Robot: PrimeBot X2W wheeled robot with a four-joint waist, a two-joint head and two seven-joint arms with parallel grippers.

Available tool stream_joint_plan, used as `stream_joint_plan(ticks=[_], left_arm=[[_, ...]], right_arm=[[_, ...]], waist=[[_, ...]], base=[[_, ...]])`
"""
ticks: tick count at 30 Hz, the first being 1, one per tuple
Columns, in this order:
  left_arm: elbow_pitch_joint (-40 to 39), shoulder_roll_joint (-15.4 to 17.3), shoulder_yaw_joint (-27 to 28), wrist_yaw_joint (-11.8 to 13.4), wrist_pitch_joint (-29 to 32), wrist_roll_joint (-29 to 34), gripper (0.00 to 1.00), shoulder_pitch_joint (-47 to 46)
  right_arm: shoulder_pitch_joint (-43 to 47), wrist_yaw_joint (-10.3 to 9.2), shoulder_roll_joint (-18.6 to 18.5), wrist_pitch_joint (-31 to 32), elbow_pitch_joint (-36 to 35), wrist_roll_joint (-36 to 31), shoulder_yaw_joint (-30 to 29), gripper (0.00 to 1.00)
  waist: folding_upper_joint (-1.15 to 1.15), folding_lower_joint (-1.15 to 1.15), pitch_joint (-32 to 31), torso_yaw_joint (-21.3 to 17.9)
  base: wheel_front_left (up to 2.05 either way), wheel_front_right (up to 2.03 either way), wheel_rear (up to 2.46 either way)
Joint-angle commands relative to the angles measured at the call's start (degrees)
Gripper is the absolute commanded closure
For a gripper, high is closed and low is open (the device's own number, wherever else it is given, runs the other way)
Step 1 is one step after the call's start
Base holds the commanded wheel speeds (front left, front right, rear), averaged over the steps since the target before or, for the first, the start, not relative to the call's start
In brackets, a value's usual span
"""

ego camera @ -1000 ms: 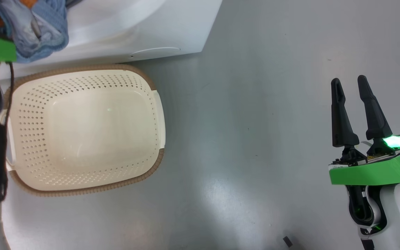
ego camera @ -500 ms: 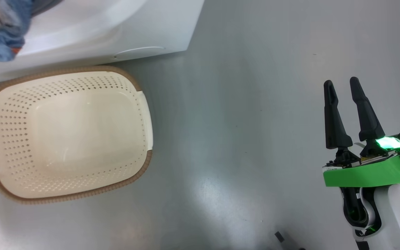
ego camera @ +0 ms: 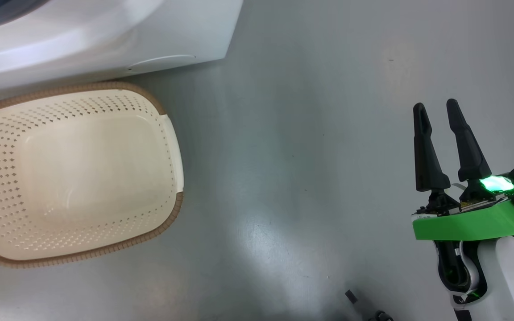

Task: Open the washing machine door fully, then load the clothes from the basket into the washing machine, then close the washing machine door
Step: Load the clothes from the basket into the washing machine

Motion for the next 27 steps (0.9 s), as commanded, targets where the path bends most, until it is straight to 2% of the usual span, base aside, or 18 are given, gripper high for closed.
stream_joint_plan(ticks=[1, 6, 8, 12, 13, 14, 15, 16, 17, 18, 27], left_arm=[[-1.0, 2.3, 1.5, -0.3, -0.3, 0.4, 1.00, 1.7], [7.1, 1.9, -0.7, -1.7, -0.3, 2.3, 0.91, 4.1], [11.8, 2.0, -2.1, -2.0, 0.1, 2.7, 1.00, 4.0], [18.9, 1.9, -4.9, -2.4, 2.6, 2.7, 1.00, 1.9], [19.8, 1.9, -5.9, -2.4, 3.1, 3.0, 0.96, 1.3], [20.6, 1.8, -6.8, -2.5, 3.4, 3.0, 0.91, 0.9], [22.1, 1.2, -7.7, -2.5, 4.9, 1.5, 0.58, 0.3], [22.4, 1.2, -8.6, -2.5, 5.0, 1.3, 0.35, 0.1], [22.4, 1.2, -8.6, -2.5, 5.0, 1.3, 0.35, 0.1], [22.9, 1.2, -9.2, -2.5, 5.1, -0.1, 0.00, 0.0], [23.6, 1.2, -12.1, -2.5, 4.1, -6.0, 0.00, 1.5]], right_arm=[[0.0, 0.32, -0.1, -0.4, -1.3, 0.0, 1.3, 0.00], [0.2, 0.32, -0.1, -0.4, -1.0, 0.0, 1.7, 0.00], [0.2, 0.32, -0.1, -0.4, -0.9, 0.0, 1.7, 0.00], [0.4, 0.32, -0.2, -0.4, -0.8, 0.1, 1.7, 0.00], [0.5, 0.32, -0.3, -0.4, -0.8, 0.1, 1.7, 0.00], [0.5, 0.32, -0.3, -0.4, -0.8, 0.1, 1.8, 0.00], [0.6, 0.32, -0.2, -0.4, -0.7, 0.1, 1.8, 0.00], [0.6, 0.32, -0.2, -0.4, -0.7, 0.1, 1.9, 0.00], [0.6, 0.32, -0.2, -0.4, -0.7, 0.1, 1.9, 0.00], [0.5, 0.32, -0.2, -0.4, -0.6, 0.2, 2.1, 0.00], [0.8, 0.32, -0.6, -0.4, -0.4, 0.1, 1.9, 0.00]], waist=[[0.00, 0.00, 0.2, 0.0], [0.00, 0.00, -0.4, 0.0], [0.00, 0.00, -0.6, 0.0], [0.00, 0.00, -1.0, 0.2], [0.00, 0.00, -1.1, 0.2], [0.00, 0.00, -1.3, 0.2], [0.00, 0.00, -1.6, 0.3], [0.00, 0.00, -1.7, 0.3], [0.00, 0.00, -1.7, 0.3], [0.00, 0.00, -2.0, 0.4], [0.00, 0.00, -3.5, 0.8]], base=[[0.00, 0.00, 0.00], [0.00, 0.00, 0.00], [0.00, 0.00, 0.00], [0.00, 0.00, 0.00], [0.00, 0.00, 0.00], [0.00, 0.00, 0.00], [0.00, 0.00, 0.00], [0.00, 0.00, 0.00], [0.00, 0.00, 0.00], [0.00, 0.00, 0.00], [0.00, 0.00, 0.00]])
